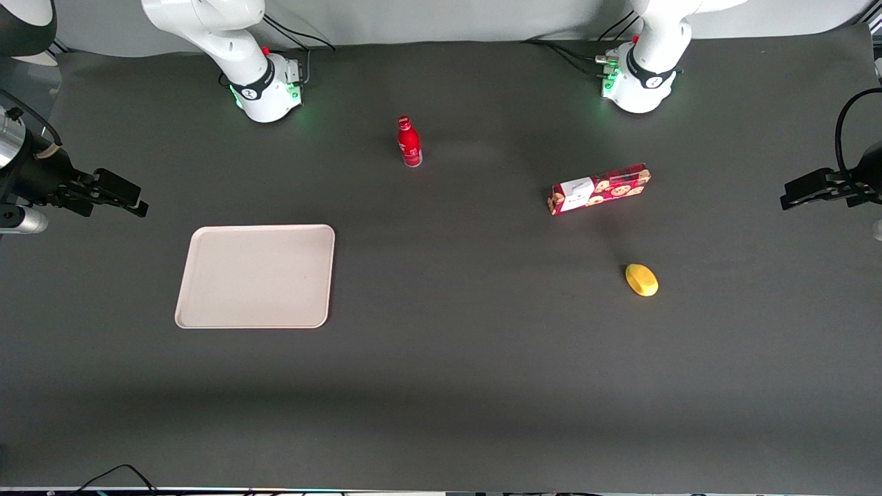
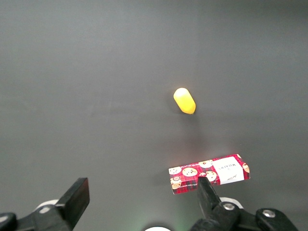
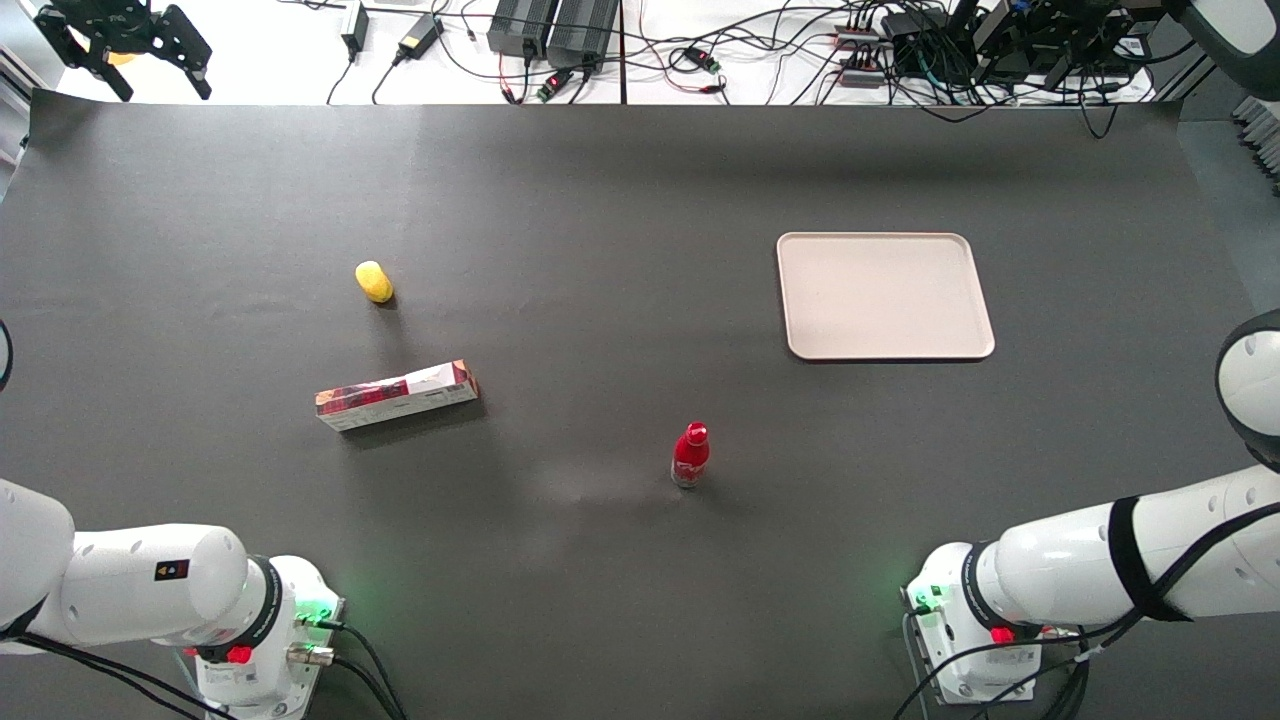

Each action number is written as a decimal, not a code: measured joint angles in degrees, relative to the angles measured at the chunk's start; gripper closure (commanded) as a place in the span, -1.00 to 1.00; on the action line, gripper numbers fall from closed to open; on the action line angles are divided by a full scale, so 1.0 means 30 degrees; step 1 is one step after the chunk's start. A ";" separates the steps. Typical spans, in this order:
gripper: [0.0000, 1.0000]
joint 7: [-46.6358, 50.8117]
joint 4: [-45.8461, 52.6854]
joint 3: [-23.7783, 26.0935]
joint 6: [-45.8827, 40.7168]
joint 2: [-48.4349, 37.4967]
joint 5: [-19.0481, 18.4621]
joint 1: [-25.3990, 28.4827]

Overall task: Place coke bottle on tray
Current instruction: 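Move the right gripper over the red Coca-Cola bottle, then lower the open right gripper around the bottle's neck, then close the right gripper on the bottle and lift it, then carry the held bottle over to the white tray, then lower the bottle onto the tray's edge and open the right gripper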

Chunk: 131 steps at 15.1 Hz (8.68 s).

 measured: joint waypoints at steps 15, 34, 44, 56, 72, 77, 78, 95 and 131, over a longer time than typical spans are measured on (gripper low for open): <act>-1.00 0.3883 -0.5571 0.5238 -0.0568 -0.2018 0.0328 0.0413; -1.00 1.3593 -1.4275 1.5626 0.7593 -0.6115 0.4624 -0.0743; -1.00 1.6475 -1.4625 1.8939 0.9639 -0.5094 0.4694 -0.0834; -1.00 1.6475 -1.5825 1.9897 1.2142 -0.3841 0.4694 -0.0429; -0.20 1.6575 -1.6975 1.9926 1.4537 -0.2450 0.3492 -0.0103; 0.92 1.7269 -1.6977 1.9926 1.4635 -0.2379 0.3407 0.0145; 1.00 1.7522 -1.6976 1.9927 1.4750 -0.2375 0.3308 0.0151; 1.00 1.7608 -0.8663 1.4310 0.6837 -0.1179 -0.0783 0.0033; 0.52 -0.6519 -1.1320 -0.0804 1.3520 0.1866 -0.1626 -0.2719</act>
